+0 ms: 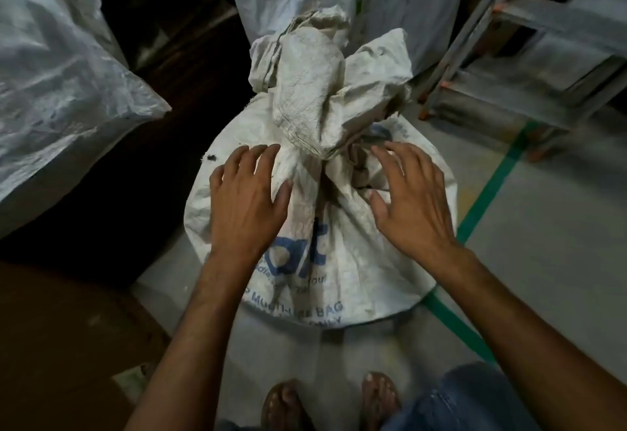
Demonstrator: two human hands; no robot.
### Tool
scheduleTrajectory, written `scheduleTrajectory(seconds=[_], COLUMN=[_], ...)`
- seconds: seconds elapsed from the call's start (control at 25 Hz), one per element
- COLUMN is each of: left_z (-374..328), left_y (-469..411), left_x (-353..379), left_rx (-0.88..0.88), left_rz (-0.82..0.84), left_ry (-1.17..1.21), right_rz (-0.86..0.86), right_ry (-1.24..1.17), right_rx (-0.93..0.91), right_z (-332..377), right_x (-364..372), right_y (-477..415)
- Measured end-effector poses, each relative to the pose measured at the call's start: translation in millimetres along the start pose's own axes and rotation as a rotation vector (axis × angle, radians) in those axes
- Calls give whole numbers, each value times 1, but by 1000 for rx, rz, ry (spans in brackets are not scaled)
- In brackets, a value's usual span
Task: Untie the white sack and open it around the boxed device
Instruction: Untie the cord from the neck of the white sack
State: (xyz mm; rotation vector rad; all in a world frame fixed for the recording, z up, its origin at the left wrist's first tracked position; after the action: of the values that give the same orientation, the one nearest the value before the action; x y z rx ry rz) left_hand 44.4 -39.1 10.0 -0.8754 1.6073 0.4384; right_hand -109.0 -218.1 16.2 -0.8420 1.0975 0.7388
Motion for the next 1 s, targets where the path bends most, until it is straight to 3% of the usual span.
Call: scheduleTrajectory(seconds=[0.2,0.52,0.68,1.0], left_z=[0,-22,-38,-74], left_y=[-29,-46,-60,-96], left_x=[35,6,-26,-48], left_rx=[13,125,156,369], left_rz=[-106,-496,-459,-394], left_ry=[101,151,297,158], right_rz=[-77,-459,-436,-295], right_ry=[18,-76,-52,77], right_rx=[-64,-207,-264,-145], right_z=[-20,-3,24,26], right_x=[34,14,1,-8], right_y=[-27,-41,-35,-74])
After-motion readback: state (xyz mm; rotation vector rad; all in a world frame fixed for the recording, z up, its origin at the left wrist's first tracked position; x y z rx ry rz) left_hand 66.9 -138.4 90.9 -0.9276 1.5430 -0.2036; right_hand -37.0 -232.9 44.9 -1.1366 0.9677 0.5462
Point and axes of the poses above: each hand's wrist, its own y-axis away from the middle knuckle, its own x-axis out of the palm, z = x × y, the point moved 6 cm from there along -y, towards the middle knuckle, and after that the axes turned 1 degree about -z, right-handed, at the moved point
